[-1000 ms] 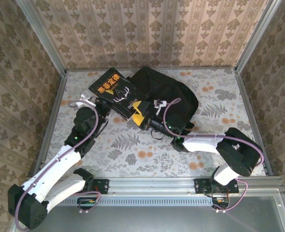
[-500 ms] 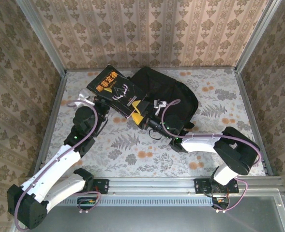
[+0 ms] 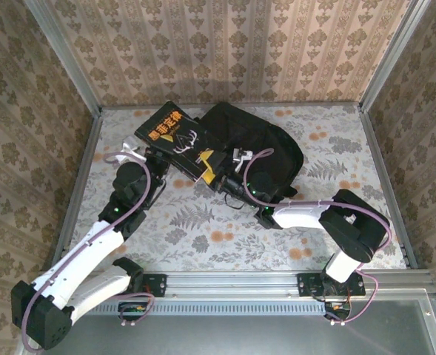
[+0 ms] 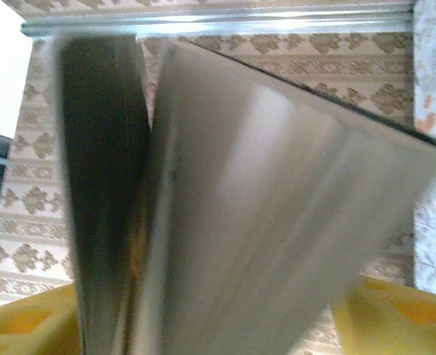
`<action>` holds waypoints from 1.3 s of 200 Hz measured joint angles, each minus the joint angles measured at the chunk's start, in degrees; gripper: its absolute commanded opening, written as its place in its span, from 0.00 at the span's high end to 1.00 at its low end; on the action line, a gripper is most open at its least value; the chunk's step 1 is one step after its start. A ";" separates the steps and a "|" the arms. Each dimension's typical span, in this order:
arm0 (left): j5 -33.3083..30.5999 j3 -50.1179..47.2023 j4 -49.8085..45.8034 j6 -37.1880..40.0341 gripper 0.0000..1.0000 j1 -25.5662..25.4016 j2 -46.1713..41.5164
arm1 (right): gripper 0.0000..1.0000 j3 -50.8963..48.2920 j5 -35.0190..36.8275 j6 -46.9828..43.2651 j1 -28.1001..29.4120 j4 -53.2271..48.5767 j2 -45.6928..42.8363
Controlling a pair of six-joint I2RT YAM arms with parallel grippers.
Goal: Pack the student bag
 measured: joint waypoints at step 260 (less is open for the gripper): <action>5.57 15.30 -14.95 20.92 0.26 -3.93 14.64 | 1.00 -7.45 10.97 -21.53 -14.58 -48.00 -39.78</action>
